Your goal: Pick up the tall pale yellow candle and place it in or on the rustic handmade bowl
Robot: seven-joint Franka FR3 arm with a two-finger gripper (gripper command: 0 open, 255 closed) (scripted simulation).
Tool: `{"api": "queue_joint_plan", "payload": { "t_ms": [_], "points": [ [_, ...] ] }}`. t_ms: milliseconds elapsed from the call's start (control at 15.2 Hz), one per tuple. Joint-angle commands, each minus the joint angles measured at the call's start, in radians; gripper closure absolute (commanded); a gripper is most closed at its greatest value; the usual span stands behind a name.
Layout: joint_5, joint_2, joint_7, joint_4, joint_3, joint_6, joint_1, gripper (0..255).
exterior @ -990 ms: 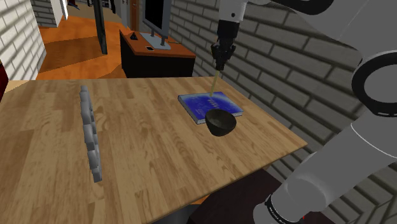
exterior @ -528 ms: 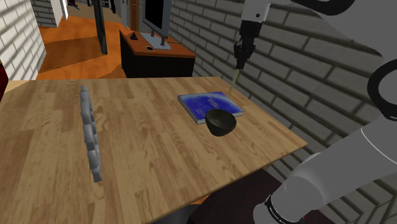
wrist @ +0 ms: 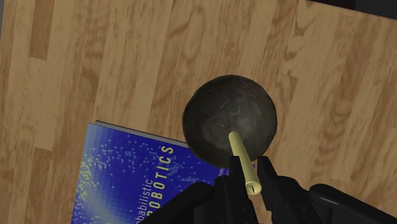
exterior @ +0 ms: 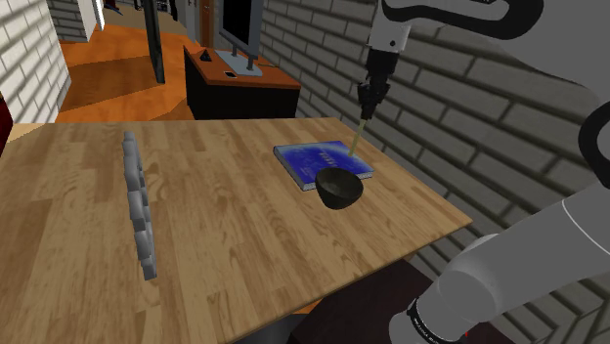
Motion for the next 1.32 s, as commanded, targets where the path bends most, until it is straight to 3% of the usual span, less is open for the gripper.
{"api": "queue_joint_plan", "payload": {
  "t_ms": [0, 1254],
  "points": [
    [0.0, -0.009, 0.001, -0.036, 0.0, 0.027, 0.0, 255],
    [0.0, -0.045, 0.005, -0.298, 0.0, 0.254, 0.0, 255]
  ]
}}
